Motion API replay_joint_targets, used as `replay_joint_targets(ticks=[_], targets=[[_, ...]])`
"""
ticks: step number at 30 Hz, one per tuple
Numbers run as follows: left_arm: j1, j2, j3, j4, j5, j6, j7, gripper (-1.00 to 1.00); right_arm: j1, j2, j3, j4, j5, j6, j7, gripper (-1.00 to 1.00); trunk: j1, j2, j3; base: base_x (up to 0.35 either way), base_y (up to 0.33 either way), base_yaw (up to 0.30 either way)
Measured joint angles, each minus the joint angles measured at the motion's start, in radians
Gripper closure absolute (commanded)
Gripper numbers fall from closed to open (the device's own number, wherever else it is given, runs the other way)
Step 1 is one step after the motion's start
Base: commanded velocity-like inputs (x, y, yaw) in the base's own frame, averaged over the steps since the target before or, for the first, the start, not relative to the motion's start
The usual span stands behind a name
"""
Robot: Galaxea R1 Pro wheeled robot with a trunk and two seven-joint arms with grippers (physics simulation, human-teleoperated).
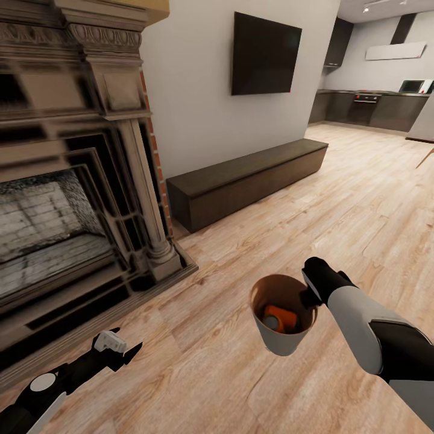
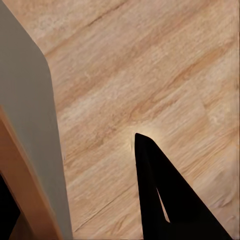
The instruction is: Put the three can of soda from the living room inside the tash can in the kitchen.
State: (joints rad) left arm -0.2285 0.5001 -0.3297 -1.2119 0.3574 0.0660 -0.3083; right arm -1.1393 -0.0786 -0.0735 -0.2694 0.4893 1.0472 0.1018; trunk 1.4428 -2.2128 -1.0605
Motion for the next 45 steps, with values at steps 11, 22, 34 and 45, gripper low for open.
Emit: replay_joint_targets(ticks=[11,22,34,45], targets=[[0.0,0.0,0.0,0.001,-0.001,0.0,0.0,-1.0,0.0,-0.001,-0.001,0.0,0.0,0.0,0.001,1.0,0.0,0.0,0.0,0.0,0.0,0.0],[0.0,-0.001,-0.001,0.002,-0.003,0.0,0.0,-1.0,0.0,0.0,-0.054,0.0,-0.006,0.0,0.012,1.0,0.011,-0.021,-0.009,0.0,0.0,0.0],[0.0,-0.014,-0.002,0.003,-0.006,0.0,0.0,-1.0,0.0,-0.003,-0.071,-0.002,-0.002,0.0,0.014,1.0,0.054,-0.098,-0.044,0.0,0.0,0.0],[0.0,-0.015,-0.002,0.014,-0.006,0.0,0.0,-1.0,0.0,-0.001,-0.071,-0.002,-0.002,0.0,0.013,1.0,0.054,-0.098,-0.044,0.0,0.0,0.0]])
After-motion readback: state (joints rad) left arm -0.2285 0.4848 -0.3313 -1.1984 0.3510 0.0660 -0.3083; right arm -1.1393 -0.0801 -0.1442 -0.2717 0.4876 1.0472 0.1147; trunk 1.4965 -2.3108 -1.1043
